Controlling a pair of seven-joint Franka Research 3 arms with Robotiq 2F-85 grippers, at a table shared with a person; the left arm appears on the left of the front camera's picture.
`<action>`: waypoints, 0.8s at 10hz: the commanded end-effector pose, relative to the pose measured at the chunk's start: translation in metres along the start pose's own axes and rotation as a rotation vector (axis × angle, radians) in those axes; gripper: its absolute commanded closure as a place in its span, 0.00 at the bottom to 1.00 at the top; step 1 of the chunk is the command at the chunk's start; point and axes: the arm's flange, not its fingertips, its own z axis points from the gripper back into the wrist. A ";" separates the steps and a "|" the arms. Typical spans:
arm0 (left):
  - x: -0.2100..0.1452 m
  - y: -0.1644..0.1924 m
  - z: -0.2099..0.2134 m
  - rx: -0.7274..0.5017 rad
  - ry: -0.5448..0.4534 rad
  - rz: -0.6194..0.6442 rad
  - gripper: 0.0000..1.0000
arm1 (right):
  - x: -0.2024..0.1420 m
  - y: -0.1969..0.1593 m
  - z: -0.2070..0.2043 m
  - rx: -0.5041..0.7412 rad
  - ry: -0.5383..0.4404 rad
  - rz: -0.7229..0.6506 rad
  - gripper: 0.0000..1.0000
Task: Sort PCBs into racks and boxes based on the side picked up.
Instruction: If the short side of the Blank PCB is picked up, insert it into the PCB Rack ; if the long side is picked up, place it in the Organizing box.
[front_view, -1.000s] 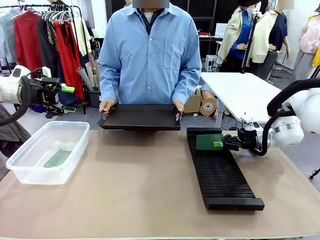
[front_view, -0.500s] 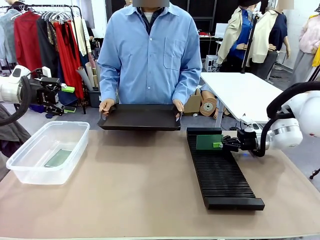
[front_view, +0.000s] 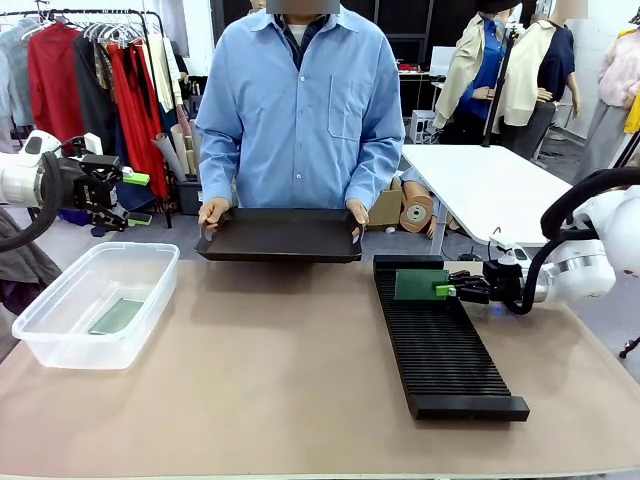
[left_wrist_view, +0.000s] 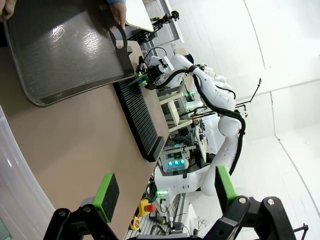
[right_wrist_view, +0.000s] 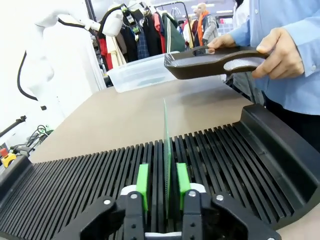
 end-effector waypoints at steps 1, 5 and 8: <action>0.000 -0.002 0.001 0.002 -0.004 -0.003 0.00 | 0.010 -0.007 0.002 0.022 -0.042 -0.041 0.00; 0.000 -0.002 0.001 0.002 -0.004 -0.003 0.00 | 0.017 -0.007 0.004 0.012 -0.030 -0.084 0.00; 0.000 -0.002 0.001 0.002 -0.004 -0.003 0.00 | 0.009 -0.001 0.003 0.019 -0.014 -0.060 0.00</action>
